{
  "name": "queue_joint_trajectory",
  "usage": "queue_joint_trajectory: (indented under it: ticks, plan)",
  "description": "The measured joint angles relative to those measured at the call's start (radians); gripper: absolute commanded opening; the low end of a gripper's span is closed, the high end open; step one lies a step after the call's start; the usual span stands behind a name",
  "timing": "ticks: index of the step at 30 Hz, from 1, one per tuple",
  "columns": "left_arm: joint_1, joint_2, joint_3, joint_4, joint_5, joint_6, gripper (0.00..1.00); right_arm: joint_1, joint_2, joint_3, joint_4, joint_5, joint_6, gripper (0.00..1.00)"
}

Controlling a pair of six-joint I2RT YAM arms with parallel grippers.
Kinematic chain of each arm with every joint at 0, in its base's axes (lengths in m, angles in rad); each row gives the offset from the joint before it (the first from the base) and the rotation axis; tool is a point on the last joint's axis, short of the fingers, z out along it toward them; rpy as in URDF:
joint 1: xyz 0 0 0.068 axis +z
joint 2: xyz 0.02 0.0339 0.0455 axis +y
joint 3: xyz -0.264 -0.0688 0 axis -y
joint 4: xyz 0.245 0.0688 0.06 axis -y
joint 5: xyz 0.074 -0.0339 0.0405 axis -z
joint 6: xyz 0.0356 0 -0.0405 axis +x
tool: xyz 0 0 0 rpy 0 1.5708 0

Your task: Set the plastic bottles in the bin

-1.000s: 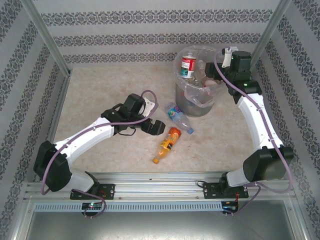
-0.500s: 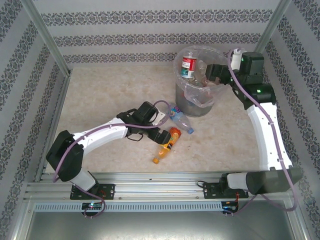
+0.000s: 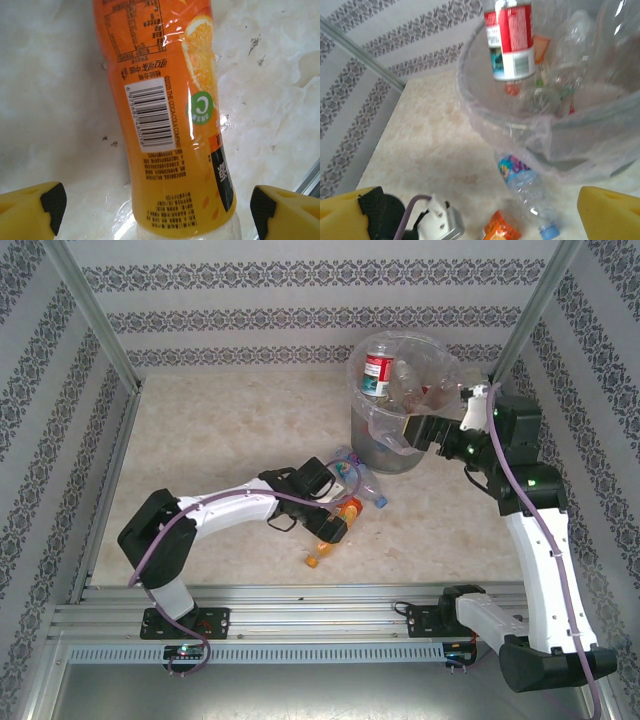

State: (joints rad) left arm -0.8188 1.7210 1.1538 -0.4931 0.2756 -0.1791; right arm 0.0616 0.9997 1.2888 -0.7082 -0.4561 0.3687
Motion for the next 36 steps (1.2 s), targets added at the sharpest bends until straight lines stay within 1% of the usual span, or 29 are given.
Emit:
queue_joint_trajectory:
  ticks: [2, 7, 13, 18, 28, 32, 36]
  plan:
    - [-0.013, 0.021, 0.016, -0.006, 0.0, 0.0, 0.93, 0.0, -0.014, -0.029, -0.009, -0.017, 0.005, 0.98]
    - [-0.046, 0.072, 0.043, -0.028, -0.004, -0.014, 0.85, 0.002, -0.061, -0.093, -0.023, -0.048, 0.026, 0.98]
    - [-0.065, 0.117, 0.076, -0.07, -0.023, -0.038, 0.83, 0.002, -0.122, -0.151, -0.03, -0.061, 0.03, 0.98]
    - [-0.077, 0.137, 0.094, -0.101, -0.043, -0.06, 0.8, 0.002, -0.154, -0.199, -0.037, -0.061, 0.034, 0.98]
    - [-0.079, 0.142, 0.12, -0.126, -0.048, -0.092, 0.56, 0.002, -0.191, -0.284, -0.024, -0.062, 0.08, 0.98]
    - [-0.079, 0.13, 0.115, -0.125, -0.048, -0.096, 0.54, 0.002, -0.192, -0.324, 0.01, -0.079, 0.12, 0.98]
    - [-0.079, 0.092, 0.098, -0.125, -0.046, -0.105, 0.54, 0.002, -0.192, -0.393, 0.074, -0.115, 0.183, 0.98]
